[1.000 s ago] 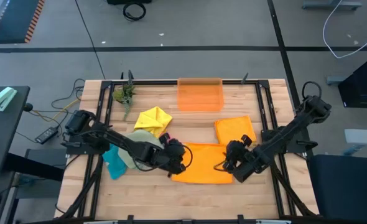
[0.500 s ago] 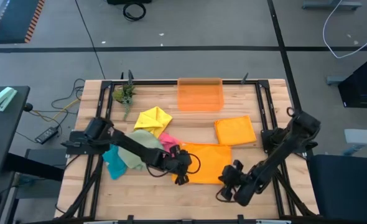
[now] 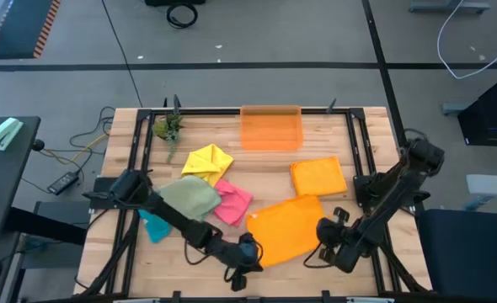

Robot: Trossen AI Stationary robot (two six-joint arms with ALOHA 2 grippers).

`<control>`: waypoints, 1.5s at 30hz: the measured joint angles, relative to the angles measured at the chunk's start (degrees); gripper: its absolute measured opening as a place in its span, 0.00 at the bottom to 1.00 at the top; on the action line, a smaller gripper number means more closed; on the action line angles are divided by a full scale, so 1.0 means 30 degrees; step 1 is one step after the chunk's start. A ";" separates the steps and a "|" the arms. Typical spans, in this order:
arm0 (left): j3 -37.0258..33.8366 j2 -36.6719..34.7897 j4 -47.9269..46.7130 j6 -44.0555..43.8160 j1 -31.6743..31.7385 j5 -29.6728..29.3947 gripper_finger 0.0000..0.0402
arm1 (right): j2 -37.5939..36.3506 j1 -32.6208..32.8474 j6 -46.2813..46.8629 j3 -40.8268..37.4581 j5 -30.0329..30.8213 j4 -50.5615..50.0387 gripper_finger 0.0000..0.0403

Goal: Fold microfiber towels
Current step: Fold the left orange microfiber cloth

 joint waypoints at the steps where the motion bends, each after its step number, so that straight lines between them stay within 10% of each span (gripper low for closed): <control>1: 0.0021 -0.0421 0.0021 0.0581 0.0027 -0.0809 0.03 | -0.0517 0.0044 -0.0036 0.0000 0.0508 0.0179 0.01; 7: 0.0032 -0.1471 -0.3091 0.2473 0.1605 -0.4236 0.02 | -0.0560 -0.0365 -0.2284 0.0010 0.3877 0.6934 0.00; 16: 0.0014 0.0570 -0.3852 0.1892 0.4580 -0.0324 0.01 | 0.6136 -0.2433 -0.4195 0.1648 0.2468 1.3541 0.00; 29: 0.0055 0.1309 -0.2472 -0.0284 0.1647 0.1488 0.02 | 0.6377 -0.0186 -0.3249 0.3996 -0.2604 0.7216 0.00; 39: 0.2046 0.1037 -0.2218 0.3828 0.1518 -0.0831 0.02 | 0.1980 0.1317 0.0191 0.3978 0.2237 0.1010 0.00; 45: 0.2010 0.2314 -0.3011 0.2407 0.2655 -0.0730 0.02 | 0.2657 -0.0439 0.1702 0.1523 0.1155 0.1163 0.00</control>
